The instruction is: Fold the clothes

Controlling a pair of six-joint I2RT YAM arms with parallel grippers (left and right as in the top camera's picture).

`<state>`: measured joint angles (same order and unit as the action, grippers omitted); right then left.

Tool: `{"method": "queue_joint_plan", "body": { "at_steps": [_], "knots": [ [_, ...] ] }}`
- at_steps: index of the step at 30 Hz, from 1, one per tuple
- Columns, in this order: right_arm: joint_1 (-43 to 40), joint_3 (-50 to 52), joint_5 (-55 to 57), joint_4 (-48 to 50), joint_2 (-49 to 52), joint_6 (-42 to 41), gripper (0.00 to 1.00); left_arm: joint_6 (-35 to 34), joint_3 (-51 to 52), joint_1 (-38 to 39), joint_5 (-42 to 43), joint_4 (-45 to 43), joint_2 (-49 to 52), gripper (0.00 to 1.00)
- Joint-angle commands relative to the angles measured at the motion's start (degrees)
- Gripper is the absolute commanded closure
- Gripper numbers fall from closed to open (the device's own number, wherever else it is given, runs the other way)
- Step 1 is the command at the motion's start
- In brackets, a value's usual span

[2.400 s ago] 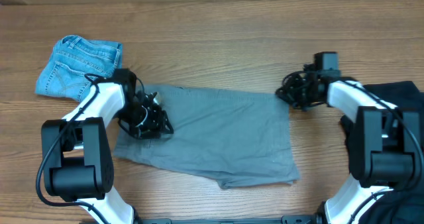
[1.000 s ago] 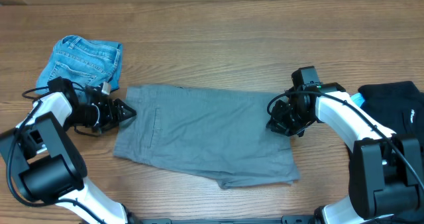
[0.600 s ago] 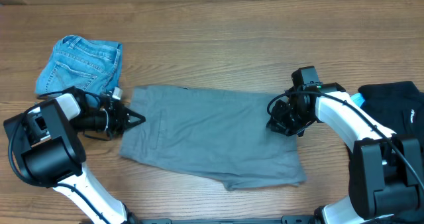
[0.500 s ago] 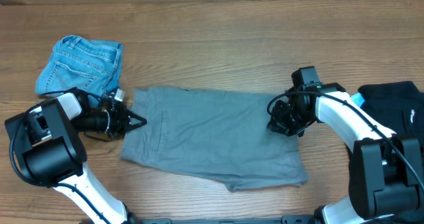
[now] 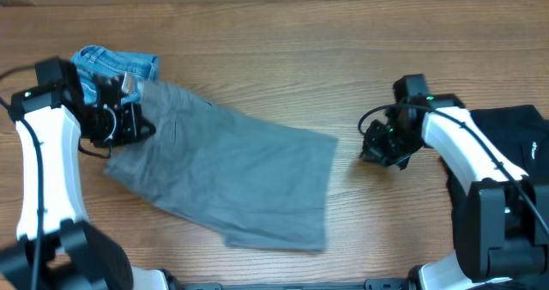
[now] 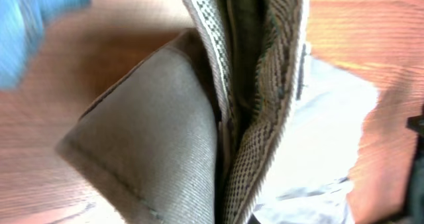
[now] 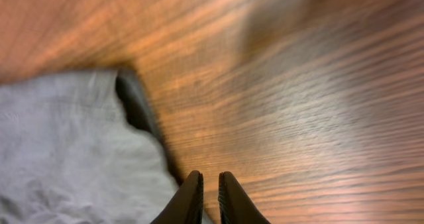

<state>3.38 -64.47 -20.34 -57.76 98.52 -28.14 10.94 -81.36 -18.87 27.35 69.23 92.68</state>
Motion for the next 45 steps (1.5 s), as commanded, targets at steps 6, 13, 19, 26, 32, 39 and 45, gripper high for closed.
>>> {"method": "queue_joint_plan", "body": {
  "at_steps": [6, 13, 19, 26, 32, 39, 45],
  "knots": [
    [-7.43, -2.29, 1.22, -2.23, -1.29, 1.88, 0.87, -16.13, -0.66, 20.96, -16.06, -0.46, -3.67, 0.96],
    [-8.24, -2.29, 1.25, -2.19, -1.29, 2.89, 0.87, -36.3, 3.19, 42.14, -20.09, -4.74, 3.08, 0.96],
    [-8.24, -2.27, 1.25, -1.95, -1.29, 2.91, 0.87, -44.41, 3.37, 53.88, -21.97, -6.16, 9.27, 0.94],
    [-8.15, -1.62, 0.57, -2.19, -1.27, 4.39, 0.86, -47.01, 3.37, 58.84, -23.47, -6.91, 11.04, 0.92],
    [-7.89, 4.85, -2.99, 1.88, -1.2, 4.39, 0.87, -49.44, 3.1, 58.29, -21.27, -7.28, 11.02, 0.88],
    [-7.89, 7.89, -3.08, 4.59, -1.2, 4.35, 0.87, -54.55, 3.13, 60.83, -14.32, -13.16, 11.04, 0.6],
    [-7.89, 7.89, -5.25, 4.28, -1.2, 8.11, 0.87, -50.25, 2.54, 61.37, -14.93, -10.88, 10.84, 0.66]
  ]
}}
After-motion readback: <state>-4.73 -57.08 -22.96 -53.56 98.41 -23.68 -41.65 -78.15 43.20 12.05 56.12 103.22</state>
